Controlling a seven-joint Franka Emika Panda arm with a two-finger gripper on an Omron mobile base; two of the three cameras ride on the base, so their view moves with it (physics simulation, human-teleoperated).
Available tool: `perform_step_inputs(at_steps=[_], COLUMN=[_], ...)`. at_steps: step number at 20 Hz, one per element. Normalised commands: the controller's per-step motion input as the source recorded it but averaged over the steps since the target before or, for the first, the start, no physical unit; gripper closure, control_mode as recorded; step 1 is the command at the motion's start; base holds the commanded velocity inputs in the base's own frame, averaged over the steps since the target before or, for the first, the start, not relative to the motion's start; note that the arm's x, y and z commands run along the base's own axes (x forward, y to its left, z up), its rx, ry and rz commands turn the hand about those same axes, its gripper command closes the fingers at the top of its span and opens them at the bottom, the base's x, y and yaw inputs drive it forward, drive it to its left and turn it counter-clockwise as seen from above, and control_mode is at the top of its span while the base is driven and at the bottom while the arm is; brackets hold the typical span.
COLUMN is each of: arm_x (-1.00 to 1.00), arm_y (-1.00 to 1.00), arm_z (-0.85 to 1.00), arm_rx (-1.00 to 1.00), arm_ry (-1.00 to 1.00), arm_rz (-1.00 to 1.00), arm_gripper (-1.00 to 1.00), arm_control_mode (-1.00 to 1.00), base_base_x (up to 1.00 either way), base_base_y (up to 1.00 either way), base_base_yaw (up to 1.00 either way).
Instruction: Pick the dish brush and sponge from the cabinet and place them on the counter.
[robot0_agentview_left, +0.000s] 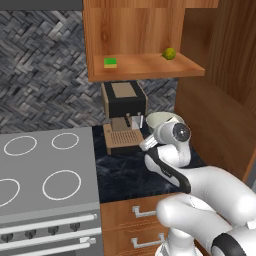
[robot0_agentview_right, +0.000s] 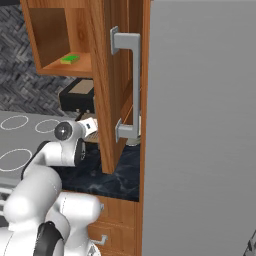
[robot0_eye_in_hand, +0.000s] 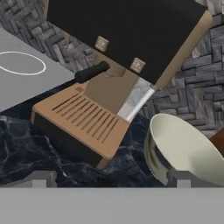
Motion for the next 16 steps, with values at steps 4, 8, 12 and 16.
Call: perform_step_inputs(at_steps=[4, 8, 12, 16], arm_x=[-0.01, 0.0, 0.0, 0.0], arm_y=[0.07, 0.04, 0.04, 0.03], arm_z=[0.19, 0.2, 0.17, 0.15], arm_rx=[0.0, 0.0, 0.0, 0.0], arm_ry=[-0.04, -0.02, -0.02, -0.02], arm_rz=[0.05, 0.03, 0.02, 0.02], arm_gripper=[-1.0, -1.0, -1.0, -1.0], arm_control_mode=[-1.0, -1.0, -1.0, -1.0], base_base_x=[0.0, 0.0, 0.0, 0.0], base_base_y=[0.0, 0.0, 0.0, 0.0], base_base_yaw=[0.0, 0.0, 0.0, 0.0])
